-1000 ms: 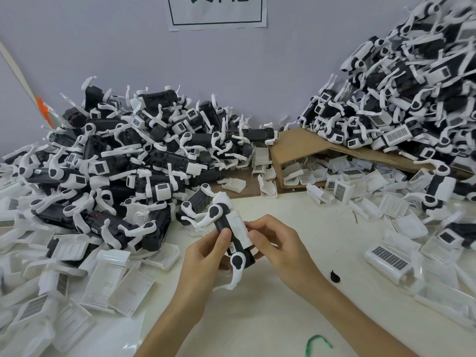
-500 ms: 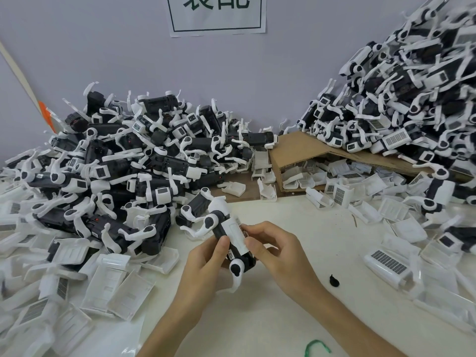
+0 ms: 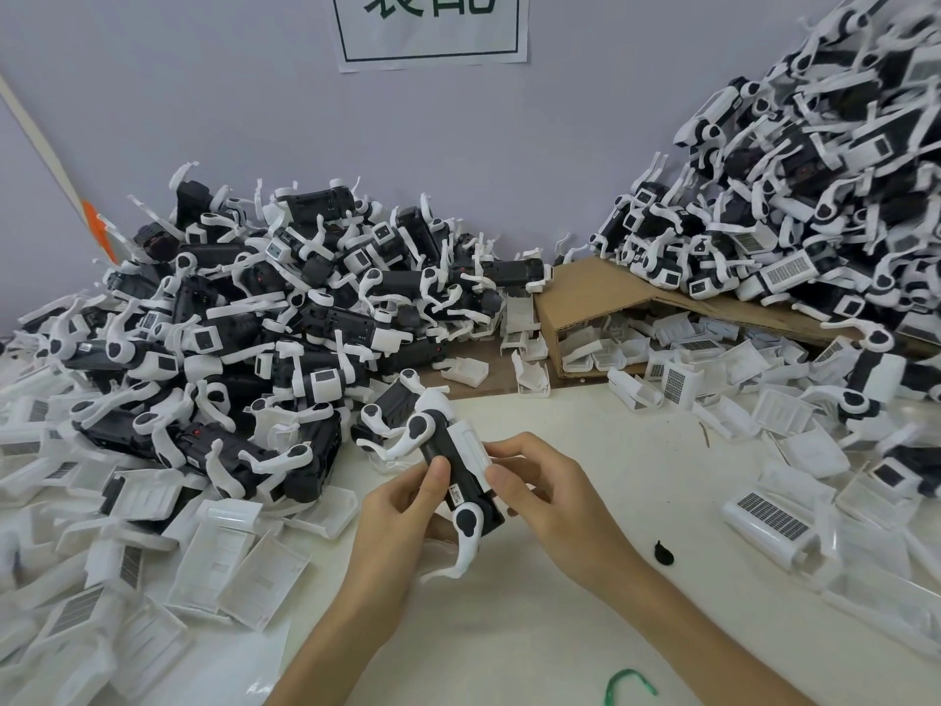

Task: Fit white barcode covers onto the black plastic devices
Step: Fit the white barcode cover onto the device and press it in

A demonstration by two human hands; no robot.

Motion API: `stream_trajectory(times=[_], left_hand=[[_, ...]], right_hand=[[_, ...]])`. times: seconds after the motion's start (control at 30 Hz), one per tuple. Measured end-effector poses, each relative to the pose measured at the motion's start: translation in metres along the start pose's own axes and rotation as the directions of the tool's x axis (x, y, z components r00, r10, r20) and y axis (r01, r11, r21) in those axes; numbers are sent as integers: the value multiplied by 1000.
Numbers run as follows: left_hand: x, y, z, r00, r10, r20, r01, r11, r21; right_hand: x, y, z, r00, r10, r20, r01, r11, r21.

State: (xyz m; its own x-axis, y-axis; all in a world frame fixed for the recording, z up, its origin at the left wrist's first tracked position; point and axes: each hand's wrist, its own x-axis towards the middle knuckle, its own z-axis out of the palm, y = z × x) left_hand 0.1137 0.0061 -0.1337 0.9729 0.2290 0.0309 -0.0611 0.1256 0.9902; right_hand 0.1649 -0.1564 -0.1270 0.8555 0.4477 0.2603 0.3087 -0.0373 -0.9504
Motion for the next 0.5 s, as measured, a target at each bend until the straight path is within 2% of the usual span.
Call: stream_trajectory(times=[0.2,0.37,0.5], left_hand=[[-1,-2,0,1000,3,2,-3,1000,-14],[-2,-3,0,998,60,3,-60,996,61],[-2,-4,0,996,93,7,-93,992,90]], right_hand=[[-3,0,0,1000,-11,-4,11,999,-42],[-7,-1,3,999,-37,1,37,993,-116],[-8,-2,4,998,-65,-21,62,993,-105]])
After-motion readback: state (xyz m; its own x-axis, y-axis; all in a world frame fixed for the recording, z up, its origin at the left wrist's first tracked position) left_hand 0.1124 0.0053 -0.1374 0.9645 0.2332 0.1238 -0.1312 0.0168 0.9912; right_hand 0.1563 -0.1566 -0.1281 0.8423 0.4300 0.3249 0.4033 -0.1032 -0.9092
